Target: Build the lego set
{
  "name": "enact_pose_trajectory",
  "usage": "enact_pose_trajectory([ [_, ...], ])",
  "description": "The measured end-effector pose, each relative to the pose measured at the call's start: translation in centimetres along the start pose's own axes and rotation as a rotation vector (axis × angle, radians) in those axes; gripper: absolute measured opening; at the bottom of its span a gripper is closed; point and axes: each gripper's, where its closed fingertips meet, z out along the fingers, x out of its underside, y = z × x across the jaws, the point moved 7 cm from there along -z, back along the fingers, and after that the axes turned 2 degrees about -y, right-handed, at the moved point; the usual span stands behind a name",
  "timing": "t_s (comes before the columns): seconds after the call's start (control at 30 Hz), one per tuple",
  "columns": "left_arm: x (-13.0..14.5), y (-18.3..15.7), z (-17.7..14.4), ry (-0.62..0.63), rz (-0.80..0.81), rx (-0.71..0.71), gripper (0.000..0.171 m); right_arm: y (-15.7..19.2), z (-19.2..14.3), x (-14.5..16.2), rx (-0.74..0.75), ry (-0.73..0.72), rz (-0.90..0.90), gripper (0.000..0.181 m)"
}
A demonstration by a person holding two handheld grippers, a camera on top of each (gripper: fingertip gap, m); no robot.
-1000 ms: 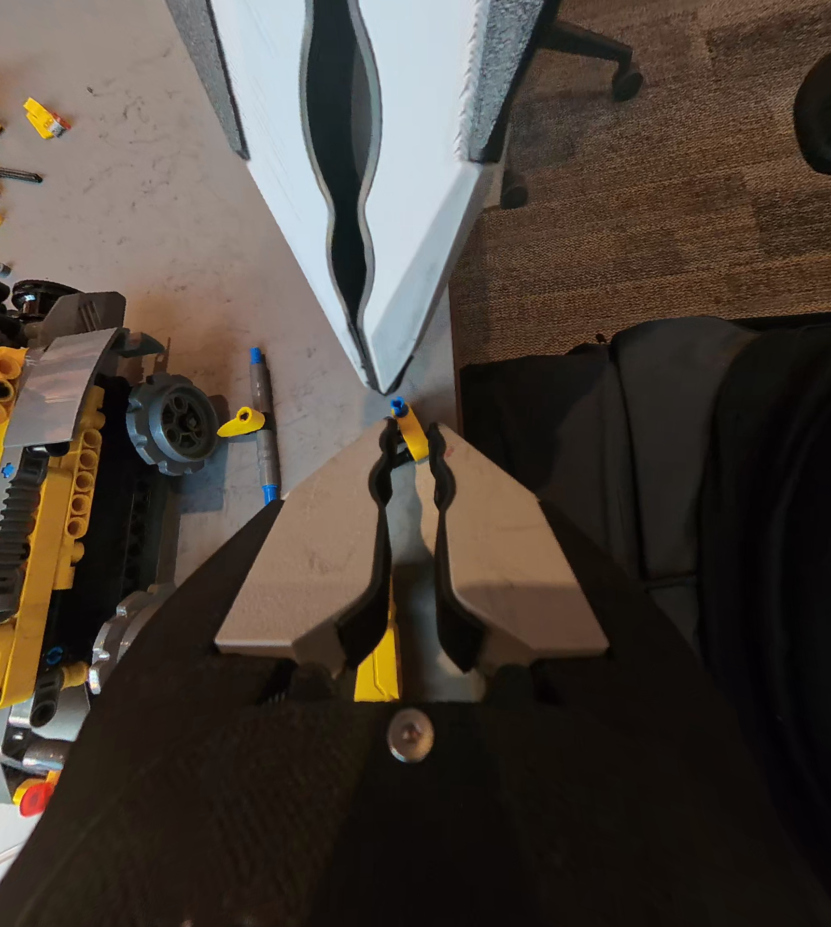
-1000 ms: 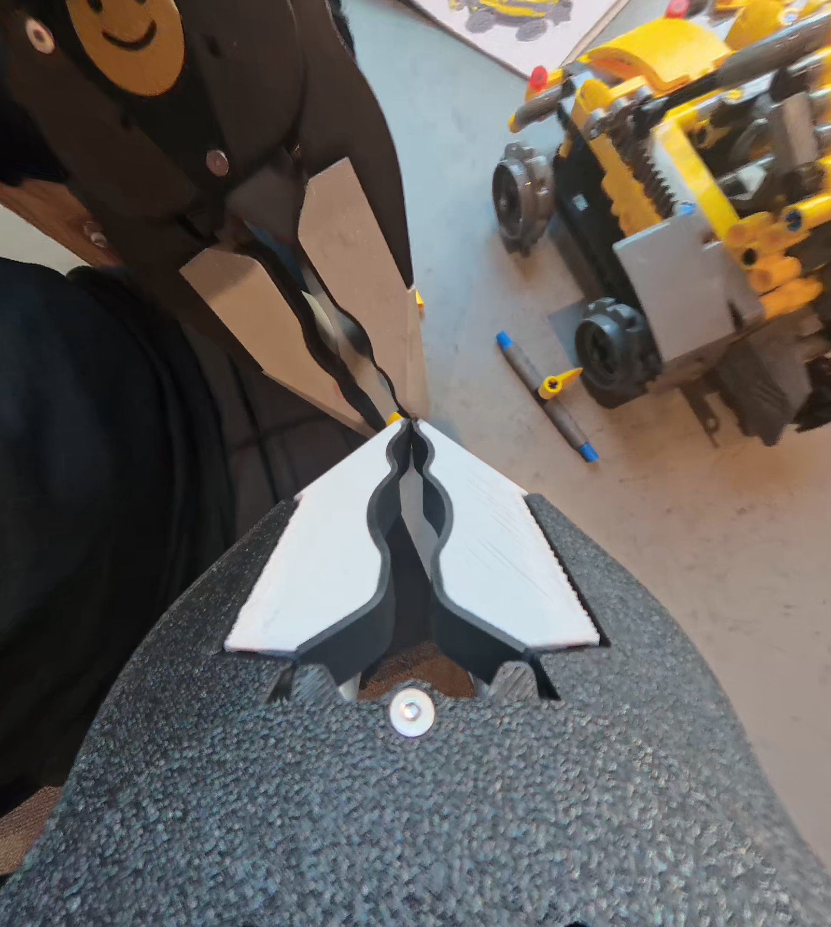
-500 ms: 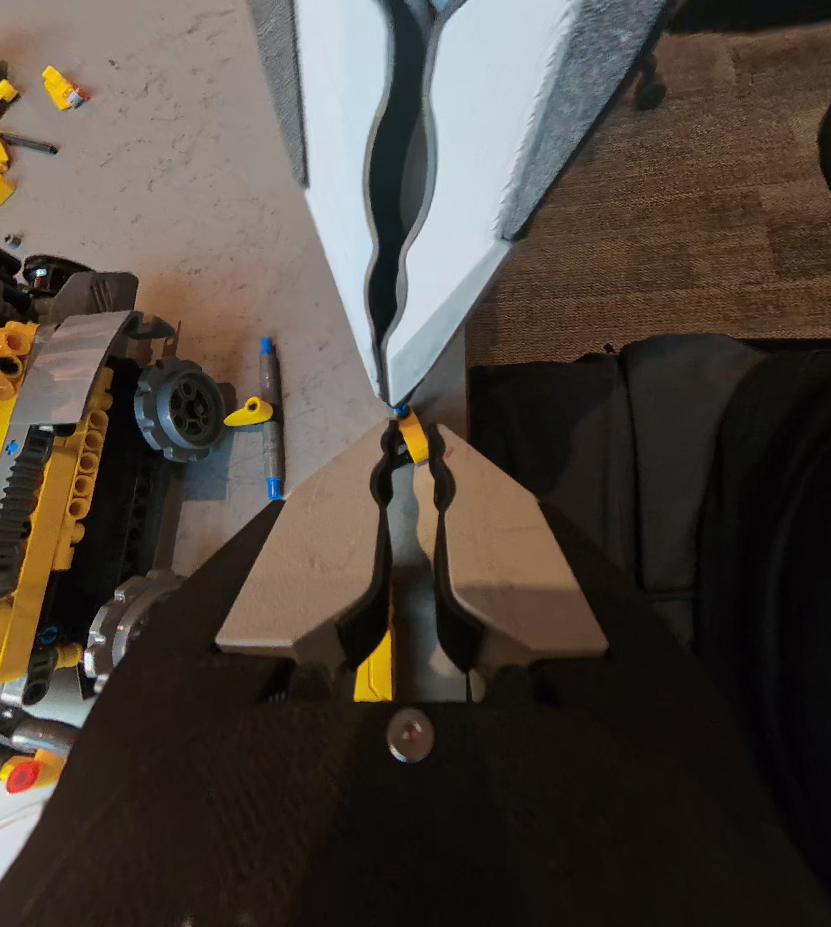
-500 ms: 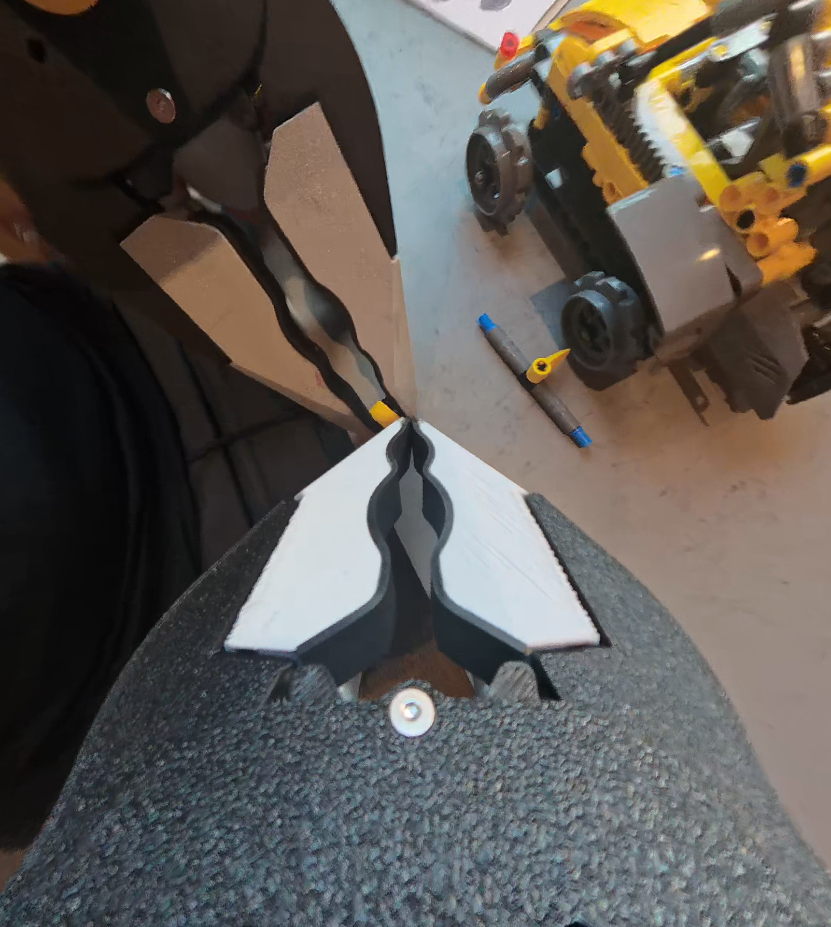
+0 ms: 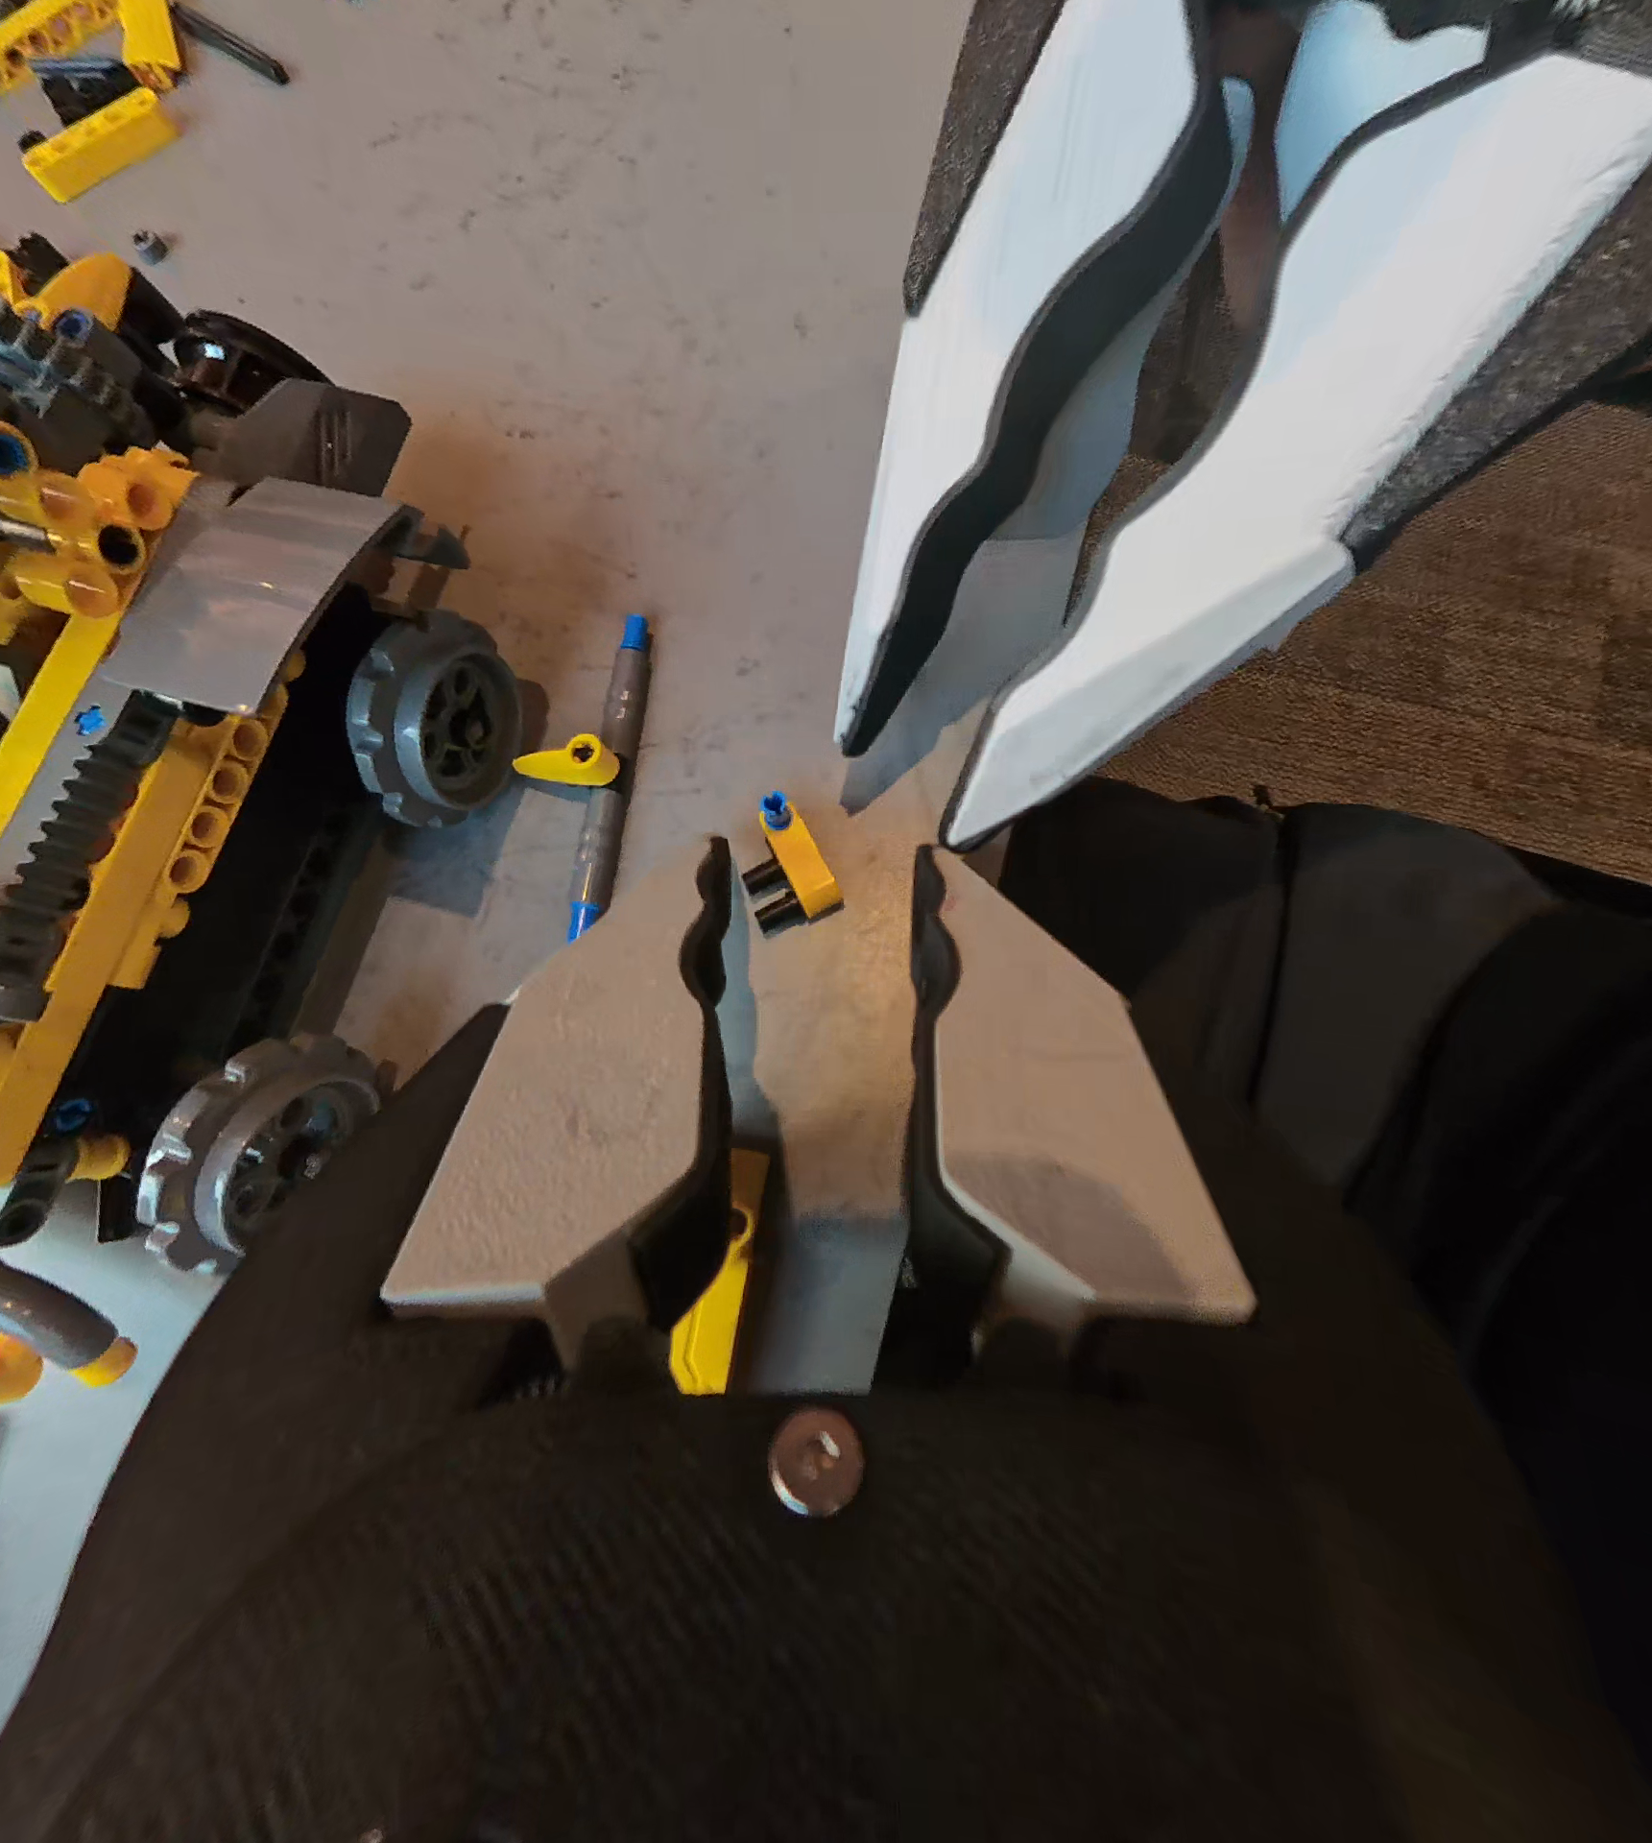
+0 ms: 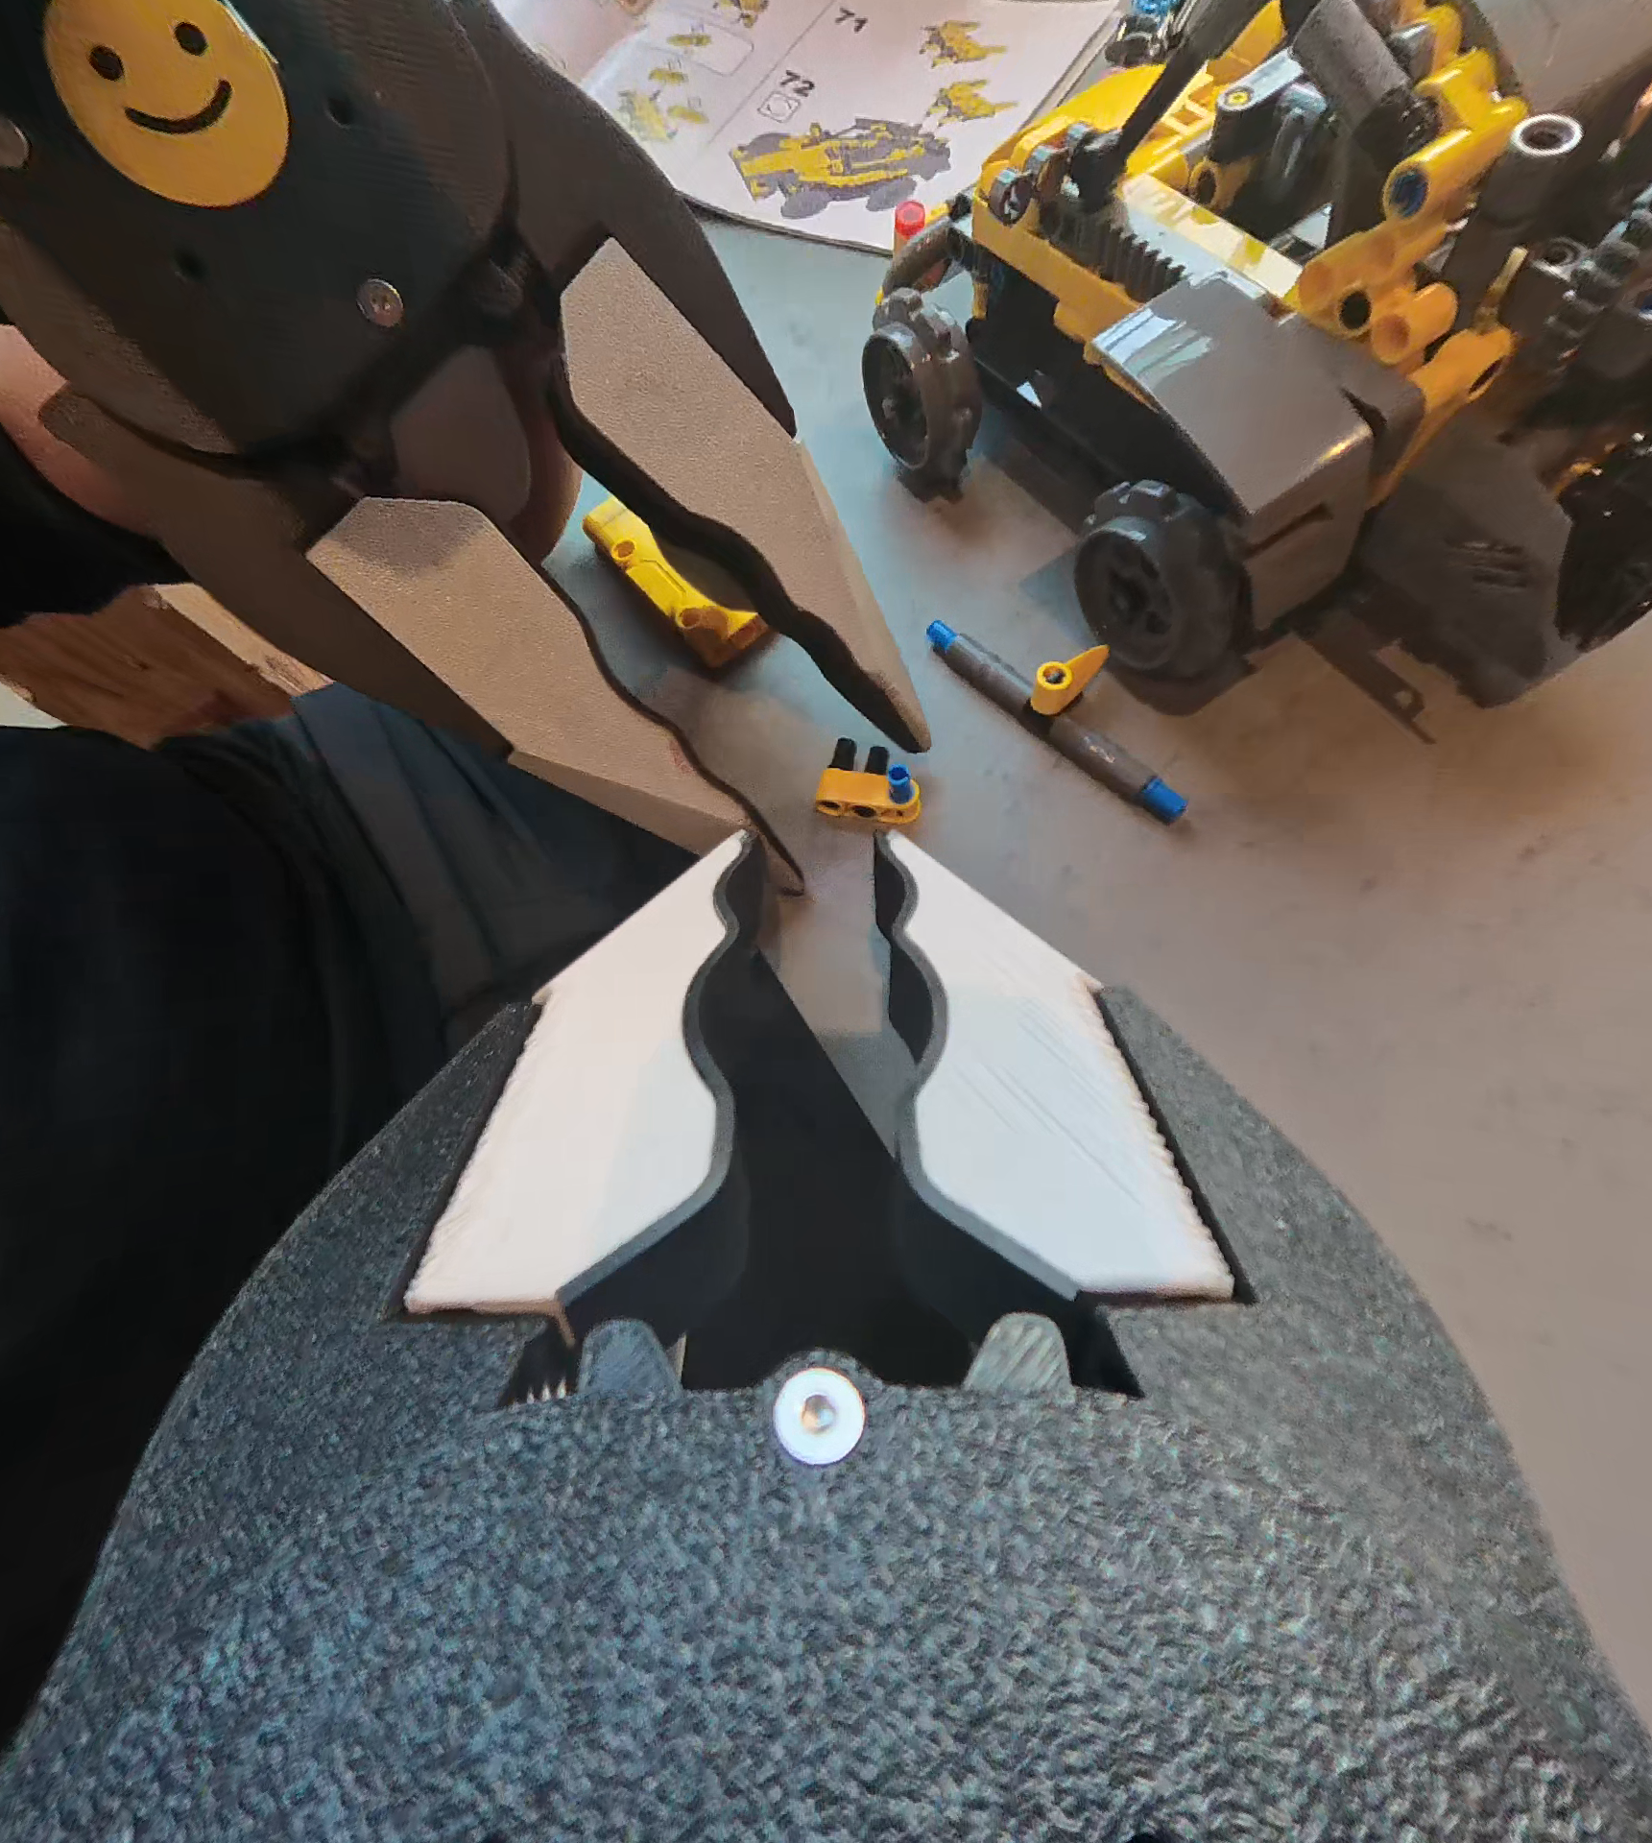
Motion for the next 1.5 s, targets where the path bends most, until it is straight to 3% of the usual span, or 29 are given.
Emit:
enact_pose_trajectory([
  [0.23,-0.6,1.1,-1.9,-0.019,-0.028,0.008,0.043,-0.3,0.0,0.0,0.028,-0.042,0.009,0.031],
  [0.4,-1.9,3.9,-7.1,-0.062,-0.001,-0.059,0.044,-0.3,0.2,0.2,0.004,-0.026,0.058,0.043],
  [0.53,0.1,5.4,-9.9,0.055,-0.007,0.012,0.047,0.1,1.1,0.5,0.041,0.041,0.066,0.048],
  [0.67,3.1,5.6,-9.4,0.198,0.011,0.088,0.045,0.3,1.6,0.3,0.116,0.060,0.050,0.047],
  [0.93,5.4,4.9,-7.4,0.331,0.003,0.182,0.048,0.3,2.9,-0.4,0.158,0.050,0.018,0.041],
  [1.07,5.2,5.0,-7.7,0.302,-0.023,0.208,0.047,0.5,3.1,-0.3,0.136,0.045,-0.026,0.024],
  [1.27,4.6,3.8,-6.3,0.302,0.078,0.183,0.044,0.9,3.3,-0.3,0.084,0.054,-0.110,0.025],
  [1.4,4.3,3.2,-6.0,0.271,0.121,0.204,0.032,0.8,3.1,-0.3,0.073,0.068,-0.142,0.028],
  [1.5,4.5,4.1,-6.5,0.275,0.102,0.180,0.041,0.9,2.8,-0.3,0.069,0.085,-0.138,0.037],
])
